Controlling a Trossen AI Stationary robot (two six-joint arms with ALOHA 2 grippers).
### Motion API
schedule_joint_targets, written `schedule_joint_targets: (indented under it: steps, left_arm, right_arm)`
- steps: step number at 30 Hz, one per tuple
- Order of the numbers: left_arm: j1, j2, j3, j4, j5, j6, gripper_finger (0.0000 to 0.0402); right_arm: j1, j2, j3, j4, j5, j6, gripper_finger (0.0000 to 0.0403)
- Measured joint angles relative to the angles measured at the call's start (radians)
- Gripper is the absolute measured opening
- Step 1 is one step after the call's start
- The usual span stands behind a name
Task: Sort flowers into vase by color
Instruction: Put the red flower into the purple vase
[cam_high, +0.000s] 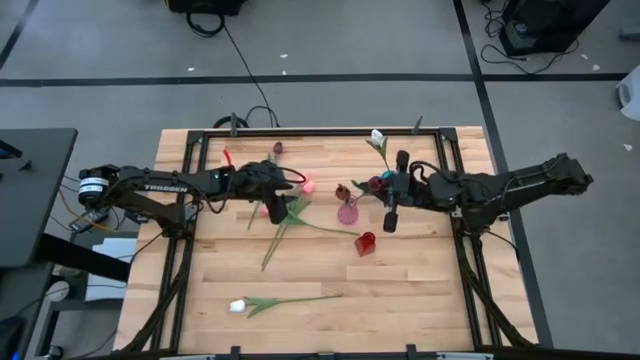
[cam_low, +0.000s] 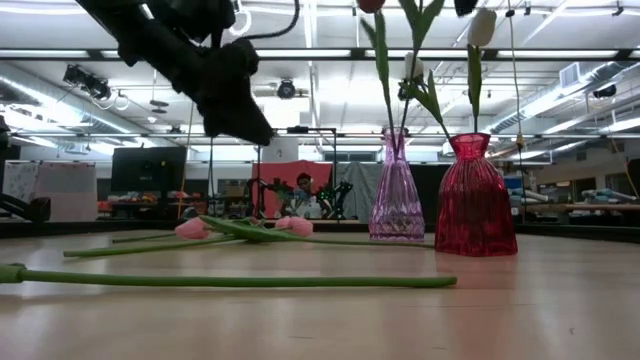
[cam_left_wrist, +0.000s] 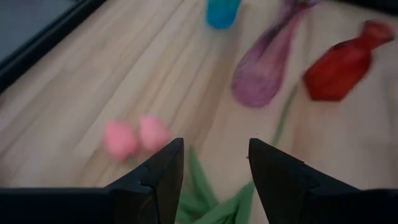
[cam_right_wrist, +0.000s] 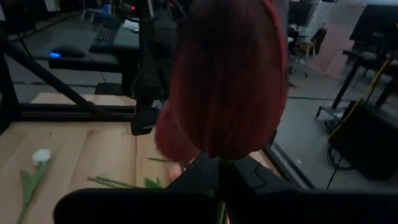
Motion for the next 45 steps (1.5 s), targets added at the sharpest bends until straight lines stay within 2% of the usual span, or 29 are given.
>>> schedule_joint_targets:
  steps: [7, 10, 15, 21, 27, 34, 40, 45]
  left_arm:
    - [0.007, 0.000, 0.000, -0.100, -0.083, -0.103, 0.0186]
    - [0.011, 0.000, 0.000, -0.134, -0.104, -0.116, 0.0186]
    - [0.050, 0.000, 0.000, -0.217, -0.106, -0.159, 0.0186]
    - [0.099, 0.000, 0.000, -0.282, -0.106, -0.161, 0.0186]
    - [0.111, 0.001, 0.000, -0.286, -0.138, -0.159, 0.0186]
    - [0.111, 0.001, 0.000, -0.276, -0.172, -0.110, 0.0186]
    - [0.111, 0.001, 0.000, -0.244, -0.161, -0.102, 0.0186]
    - [0.109, 0.001, 0.000, -0.284, -0.150, -0.101, 0.0186]
  right_arm:
    - [-0.050, 0.001, -0.181, 0.263, -0.049, 0.022, 0.0033]
    - [-0.066, 0.001, -0.198, 0.265, -0.078, 0.028, 0.0044]
    - [-0.070, 0.001, -0.120, 0.145, -0.106, 0.022, 0.0095]
    - [-0.032, 0.000, 0.045, -0.140, -0.110, 0.083, 0.0183]
    - [-0.023, 0.001, 0.057, -0.200, -0.099, 0.126, 0.0252]
    - [-0.035, 0.006, 0.057, -0.151, -0.100, 0.098, 0.0296]
    - [-0.081, 0.103, 0.057, -0.168, -0.107, 0.097, 0.0316]
    - [-0.101, 0.119, 0.141, -0.370, -0.176, 0.103, 0.0338]
